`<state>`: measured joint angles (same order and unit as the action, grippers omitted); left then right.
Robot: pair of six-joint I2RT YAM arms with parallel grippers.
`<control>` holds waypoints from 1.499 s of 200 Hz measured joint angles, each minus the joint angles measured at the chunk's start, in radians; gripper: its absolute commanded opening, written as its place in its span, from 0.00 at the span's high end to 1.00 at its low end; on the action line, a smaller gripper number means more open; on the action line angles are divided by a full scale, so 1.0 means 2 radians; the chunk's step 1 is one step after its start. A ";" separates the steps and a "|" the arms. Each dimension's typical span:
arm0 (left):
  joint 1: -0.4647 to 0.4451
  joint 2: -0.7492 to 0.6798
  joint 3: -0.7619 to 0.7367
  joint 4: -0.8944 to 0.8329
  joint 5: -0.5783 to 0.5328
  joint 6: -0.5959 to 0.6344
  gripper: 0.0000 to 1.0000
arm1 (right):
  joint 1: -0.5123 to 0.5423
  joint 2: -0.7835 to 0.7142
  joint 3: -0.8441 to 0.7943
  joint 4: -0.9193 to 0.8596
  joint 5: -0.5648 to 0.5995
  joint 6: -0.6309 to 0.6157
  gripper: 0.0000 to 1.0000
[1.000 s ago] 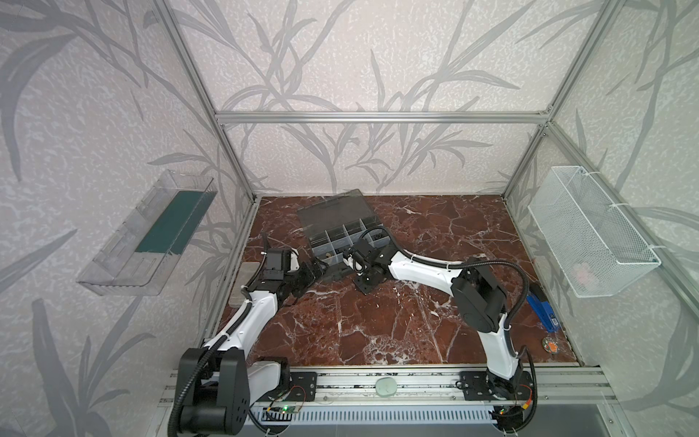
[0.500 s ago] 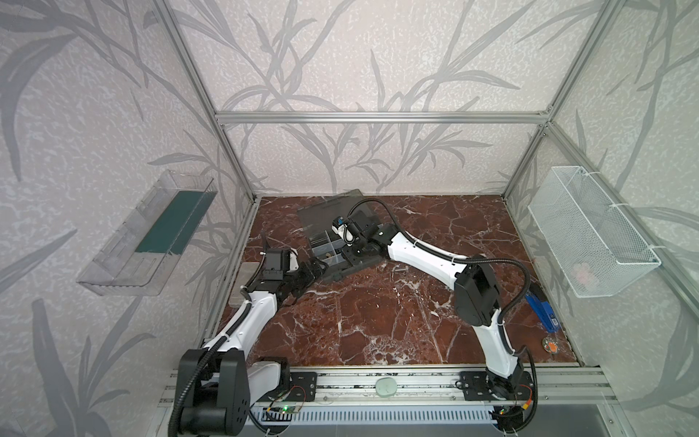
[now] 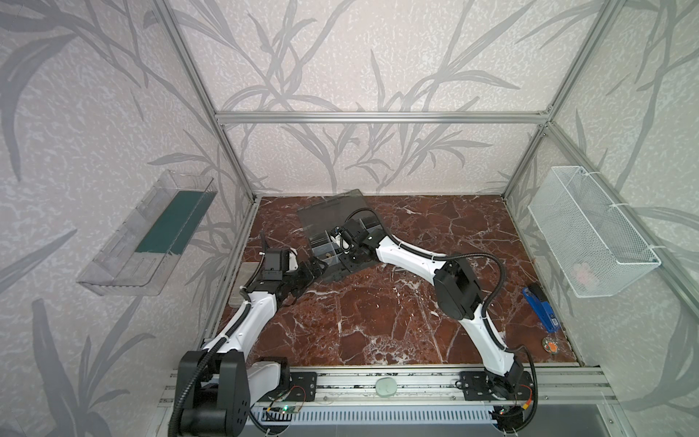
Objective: Sort the screws and nuts into containers
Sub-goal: 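Open the right gripper to release the bolt into the compartment, then move the right gripper to the silver bolt and close on it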
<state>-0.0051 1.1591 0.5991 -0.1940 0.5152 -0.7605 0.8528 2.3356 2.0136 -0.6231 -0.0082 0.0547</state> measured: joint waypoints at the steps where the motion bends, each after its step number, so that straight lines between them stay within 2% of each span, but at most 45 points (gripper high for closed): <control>1: 0.000 0.000 0.000 0.000 0.000 0.000 0.07 | 0.000 0.000 0.000 0.000 0.000 0.000 0.67; 61: 0.000 0.000 0.000 0.000 0.001 0.000 0.07 | 0.000 0.000 0.010 -0.001 0.001 0.000 0.46; 89: 0.000 0.000 0.000 0.000 0.001 0.000 0.07 | 0.000 0.000 0.018 -0.004 0.001 -0.001 0.41; 157: 0.000 0.000 0.000 0.000 0.002 -0.001 0.07 | 0.000 -0.015 0.012 -0.019 0.011 -0.014 0.37; 185: 0.000 -0.001 0.000 0.002 0.004 -0.001 0.07 | -0.001 -0.071 -0.042 -0.017 0.040 -0.020 0.32; 227: 0.000 -0.010 0.000 0.006 0.007 -0.002 0.06 | -0.013 -0.191 -0.168 0.015 0.082 -0.015 0.19; 265: 0.000 -0.011 0.000 0.008 0.013 -0.002 0.06 | -0.049 -0.258 -0.273 0.038 0.103 0.025 0.15; 300: 0.000 -0.011 0.000 0.011 0.017 -0.002 0.06 | -0.090 -0.280 -0.344 0.045 0.097 0.058 0.15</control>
<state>-0.0051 1.1374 0.5991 -0.1715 0.5495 -0.7643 0.6727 1.7763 1.3251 -0.5323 0.1864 0.1707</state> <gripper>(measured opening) 0.940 0.852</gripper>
